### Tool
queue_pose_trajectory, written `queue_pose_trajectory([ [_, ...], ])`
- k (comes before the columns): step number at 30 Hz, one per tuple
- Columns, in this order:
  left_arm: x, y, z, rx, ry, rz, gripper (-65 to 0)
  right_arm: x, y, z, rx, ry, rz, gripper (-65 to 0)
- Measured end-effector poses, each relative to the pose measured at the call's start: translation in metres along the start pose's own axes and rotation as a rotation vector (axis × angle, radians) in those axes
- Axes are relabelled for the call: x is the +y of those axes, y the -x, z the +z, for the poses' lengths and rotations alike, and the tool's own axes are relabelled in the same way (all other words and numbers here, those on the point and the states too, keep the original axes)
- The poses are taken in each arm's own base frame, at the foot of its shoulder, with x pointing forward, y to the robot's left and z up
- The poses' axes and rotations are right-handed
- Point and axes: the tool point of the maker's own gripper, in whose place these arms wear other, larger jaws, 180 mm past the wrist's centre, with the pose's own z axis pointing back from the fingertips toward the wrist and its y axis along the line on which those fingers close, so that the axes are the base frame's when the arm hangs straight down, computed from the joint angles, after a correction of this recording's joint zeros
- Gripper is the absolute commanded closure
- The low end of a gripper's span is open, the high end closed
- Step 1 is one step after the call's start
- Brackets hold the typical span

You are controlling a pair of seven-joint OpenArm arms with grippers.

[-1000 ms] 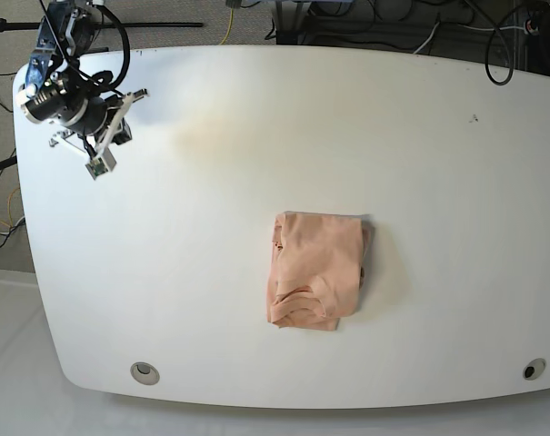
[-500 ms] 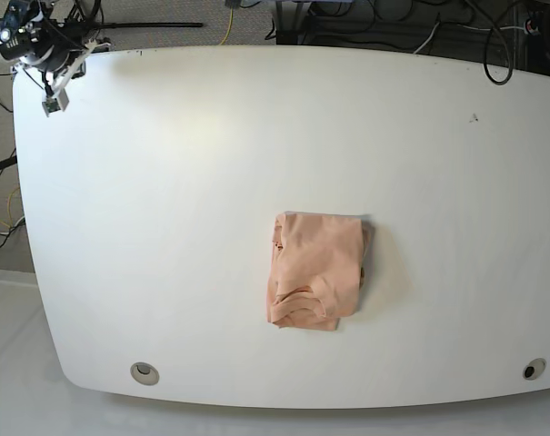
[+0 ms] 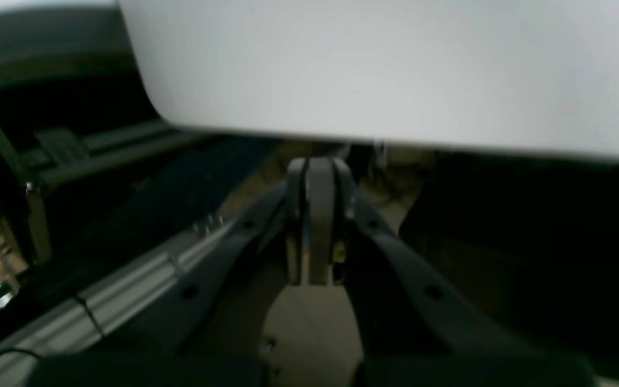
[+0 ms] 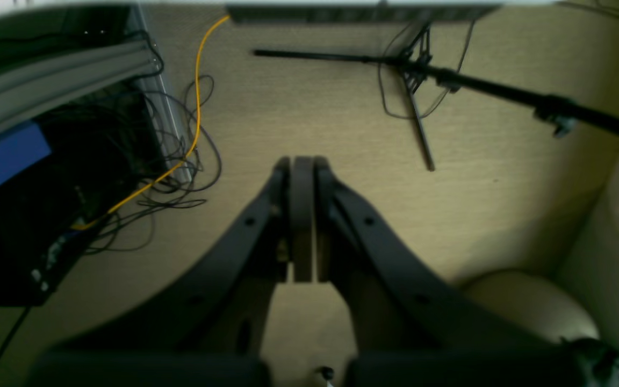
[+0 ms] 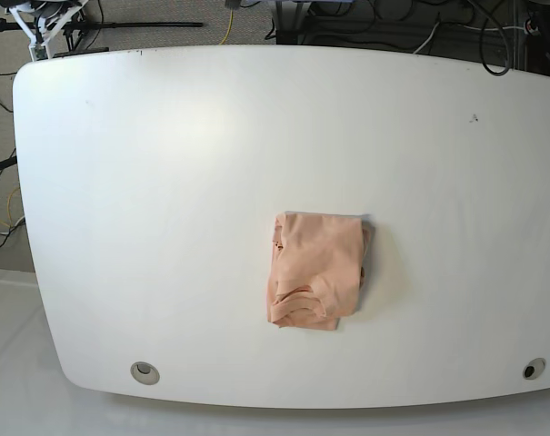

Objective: Fold the T-shirt properly

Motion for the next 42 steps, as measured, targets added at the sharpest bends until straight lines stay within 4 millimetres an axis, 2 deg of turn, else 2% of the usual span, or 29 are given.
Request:
queue_pose_trajectory([
  [5,-0.016,0.003,-0.010,0.057,0.009,-0.087,-0.3,0.018,0.025,-0.003,0.013,-0.044,-0.028,0.0],
  [10,-0.034,0.022,-0.026,0.162,0.035,-0.161,-0.3,0.038,0.043,-0.017,0.030,-0.113,-0.054,0.0],
  [18,-0.091,0.051,-0.051,0.277,0.167,-0.245,-0.1,0.045,0.074,-0.042,0.100,-0.120,-0.050,0.0],
  [22,-0.110,0.064,-0.057,0.289,0.221,-0.255,0.0,0.057,0.089,-0.053,0.137,-0.125,-0.025,0.0],
  [27,-0.114,0.081,-0.059,0.319,0.237,-0.247,0.0,0.074,0.101,-0.061,0.167,-0.131,-0.014,0.0],
  [30,-0.113,0.082,-0.063,0.290,0.245,-0.212,0.0,0.078,0.103,-0.066,0.160,-0.134,0.000,0.0],
  [34,-0.104,0.089,-0.062,0.292,0.226,-0.197,0.0,0.084,0.118,-0.074,0.224,-0.166,0.066,0.0],
  [42,-0.113,0.095,-0.063,0.269,0.250,-0.203,0.0,0.094,0.136,-0.092,0.306,-0.167,0.069,0.0],
])
